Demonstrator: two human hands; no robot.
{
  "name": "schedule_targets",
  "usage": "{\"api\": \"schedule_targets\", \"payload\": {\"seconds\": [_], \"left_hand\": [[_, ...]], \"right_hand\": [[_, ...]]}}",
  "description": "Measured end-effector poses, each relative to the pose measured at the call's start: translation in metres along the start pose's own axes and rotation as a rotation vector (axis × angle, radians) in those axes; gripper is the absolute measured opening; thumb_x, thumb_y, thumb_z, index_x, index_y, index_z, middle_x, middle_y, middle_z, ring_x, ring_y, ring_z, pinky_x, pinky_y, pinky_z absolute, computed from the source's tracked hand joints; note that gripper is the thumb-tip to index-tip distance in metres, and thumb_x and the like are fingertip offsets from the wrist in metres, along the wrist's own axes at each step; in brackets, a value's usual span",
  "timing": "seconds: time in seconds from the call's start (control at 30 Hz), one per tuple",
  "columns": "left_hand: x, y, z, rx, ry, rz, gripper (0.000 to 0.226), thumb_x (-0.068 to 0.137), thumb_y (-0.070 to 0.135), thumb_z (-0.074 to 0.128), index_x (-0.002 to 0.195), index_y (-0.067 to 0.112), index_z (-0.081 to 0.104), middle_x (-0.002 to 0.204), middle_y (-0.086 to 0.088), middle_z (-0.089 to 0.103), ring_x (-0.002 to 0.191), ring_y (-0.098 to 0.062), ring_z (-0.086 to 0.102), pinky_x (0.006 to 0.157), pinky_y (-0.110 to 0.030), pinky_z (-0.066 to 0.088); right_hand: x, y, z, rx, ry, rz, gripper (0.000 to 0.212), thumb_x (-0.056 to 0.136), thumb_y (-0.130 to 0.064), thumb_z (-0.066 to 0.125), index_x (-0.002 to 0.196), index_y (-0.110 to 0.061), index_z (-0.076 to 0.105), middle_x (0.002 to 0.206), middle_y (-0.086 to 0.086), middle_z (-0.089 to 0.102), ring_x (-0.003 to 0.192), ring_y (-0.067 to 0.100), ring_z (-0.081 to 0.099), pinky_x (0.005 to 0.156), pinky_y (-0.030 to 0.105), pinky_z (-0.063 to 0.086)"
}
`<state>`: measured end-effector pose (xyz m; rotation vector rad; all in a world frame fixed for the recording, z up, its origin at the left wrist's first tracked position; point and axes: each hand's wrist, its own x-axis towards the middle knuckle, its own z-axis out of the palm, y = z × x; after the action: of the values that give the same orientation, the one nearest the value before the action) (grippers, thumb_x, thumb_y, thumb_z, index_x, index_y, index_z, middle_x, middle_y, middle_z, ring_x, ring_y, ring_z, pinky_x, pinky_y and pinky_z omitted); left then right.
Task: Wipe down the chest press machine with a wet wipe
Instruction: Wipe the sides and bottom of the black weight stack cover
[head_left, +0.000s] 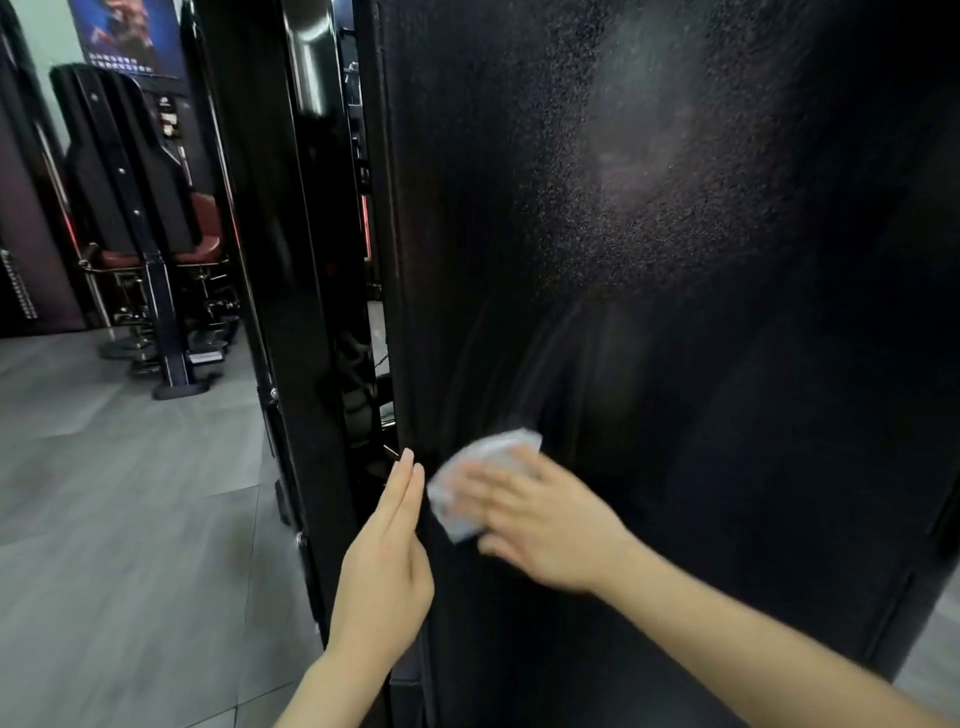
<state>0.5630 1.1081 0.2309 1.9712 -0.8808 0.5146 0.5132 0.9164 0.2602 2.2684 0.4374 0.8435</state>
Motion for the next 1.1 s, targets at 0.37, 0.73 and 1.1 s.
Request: {"api": "schedule_targets", "payload": {"seconds": [0.37,0.73,1.1], "left_hand": [[0.002,0.029,0.021,0.256,0.085,0.255,0.053,0.083,0.013,0.034,0.135,0.006,0.045,0.141,-0.008,0.046,0.135,-0.021,0.034,0.107,-0.036,0.036],[-0.003,0.087,0.046,-0.015,0.196,0.14,0.044,0.079,0.009,0.052,0.121,0.014,0.061,0.126,0.01,0.055,0.12,-0.001,0.042,0.101,-0.025,0.037],[0.002,0.146,0.036,-0.807,-0.356,-0.4,0.034,0.086,0.027,0.061,0.119,0.035,0.058,0.107,0.016,0.067,0.102,-0.001,0.062,0.089,-0.029,0.052]], "right_hand": [[-0.092,0.012,0.001,0.057,-0.096,0.063,0.057,0.093,-0.045,0.041,0.145,-0.023,0.032,0.151,-0.004,0.035,0.143,0.017,0.02,0.114,0.044,0.014],[-0.098,0.073,-0.034,0.207,0.551,0.837,0.032,0.094,-0.005,0.048,0.123,-0.001,0.061,0.133,0.007,0.051,0.12,0.02,0.051,0.098,0.023,0.043],[-0.111,0.03,-0.101,1.999,0.546,1.434,0.033,0.086,0.003,0.057,0.108,-0.019,0.068,0.09,-0.007,0.072,0.093,0.01,0.069,0.077,0.02,0.053]]}}
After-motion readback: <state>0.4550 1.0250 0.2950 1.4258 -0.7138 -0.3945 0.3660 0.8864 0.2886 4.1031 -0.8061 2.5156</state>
